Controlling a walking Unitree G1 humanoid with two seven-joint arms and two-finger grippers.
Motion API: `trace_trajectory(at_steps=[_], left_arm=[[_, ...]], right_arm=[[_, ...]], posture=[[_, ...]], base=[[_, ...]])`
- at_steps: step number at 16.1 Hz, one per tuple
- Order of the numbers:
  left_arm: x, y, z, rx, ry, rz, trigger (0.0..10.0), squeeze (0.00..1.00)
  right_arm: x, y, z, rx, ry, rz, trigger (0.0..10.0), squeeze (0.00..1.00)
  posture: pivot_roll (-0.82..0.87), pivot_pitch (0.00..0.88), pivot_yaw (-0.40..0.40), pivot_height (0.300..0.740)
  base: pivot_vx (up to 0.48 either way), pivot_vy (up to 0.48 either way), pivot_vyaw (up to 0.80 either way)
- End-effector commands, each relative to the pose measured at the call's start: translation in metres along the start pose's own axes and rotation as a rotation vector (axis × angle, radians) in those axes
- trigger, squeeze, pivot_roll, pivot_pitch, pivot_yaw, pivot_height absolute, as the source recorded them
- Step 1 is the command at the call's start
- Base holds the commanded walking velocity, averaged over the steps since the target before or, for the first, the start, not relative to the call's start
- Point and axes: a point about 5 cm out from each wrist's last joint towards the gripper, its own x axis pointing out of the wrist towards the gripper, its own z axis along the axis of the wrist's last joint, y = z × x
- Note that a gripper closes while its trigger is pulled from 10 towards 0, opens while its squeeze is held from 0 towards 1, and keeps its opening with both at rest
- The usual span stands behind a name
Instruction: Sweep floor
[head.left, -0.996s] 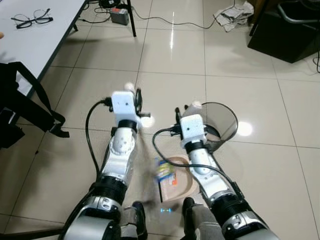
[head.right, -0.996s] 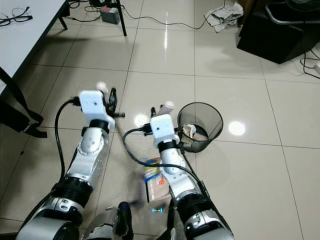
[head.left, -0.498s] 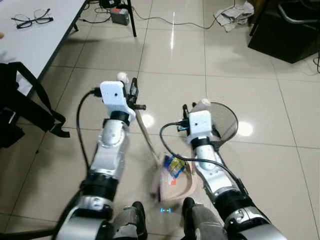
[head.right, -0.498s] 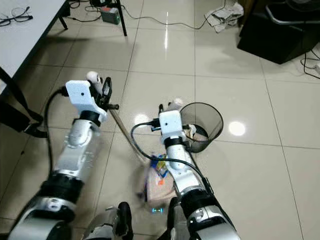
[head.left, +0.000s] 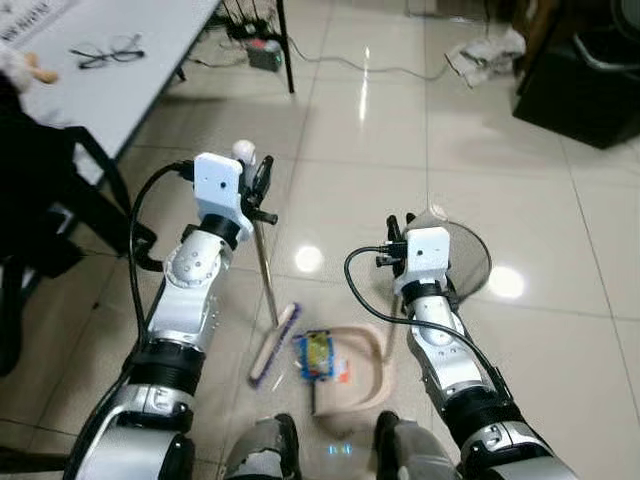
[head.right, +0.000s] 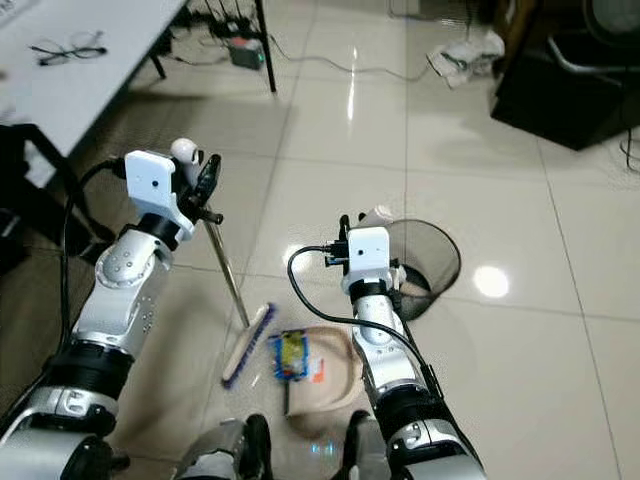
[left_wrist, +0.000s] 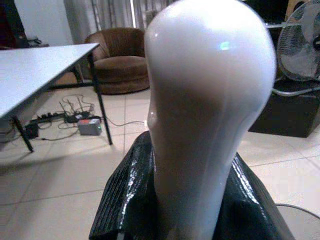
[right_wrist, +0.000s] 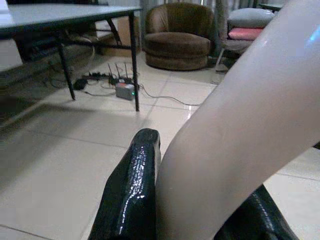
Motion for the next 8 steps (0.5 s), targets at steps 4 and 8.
trace_trajectory(at_steps=[4, 8], left_arm=[[0.003, 0.019, 0.002, 0.166, 0.018, 0.017, 10.0, 0.0], [-0.002, 0.01, -0.019, 0.154, 0.084, 0.063, 10.0, 0.0]], right_arm=[[0.001, -0.003, 0.006, 0.052, -0.046, 0.004, 10.0, 0.0], [-0.003, -0.007, 0.003, 0.054, -0.037, -0.009, 10.0, 0.0]], posture=[[-0.03, 0.047, 0.088, 0.74], [-0.05, 0.047, 0.087, 0.74]], base=[[0.0, 0.0, 0.0], [0.0, 0.0, 0.0]])
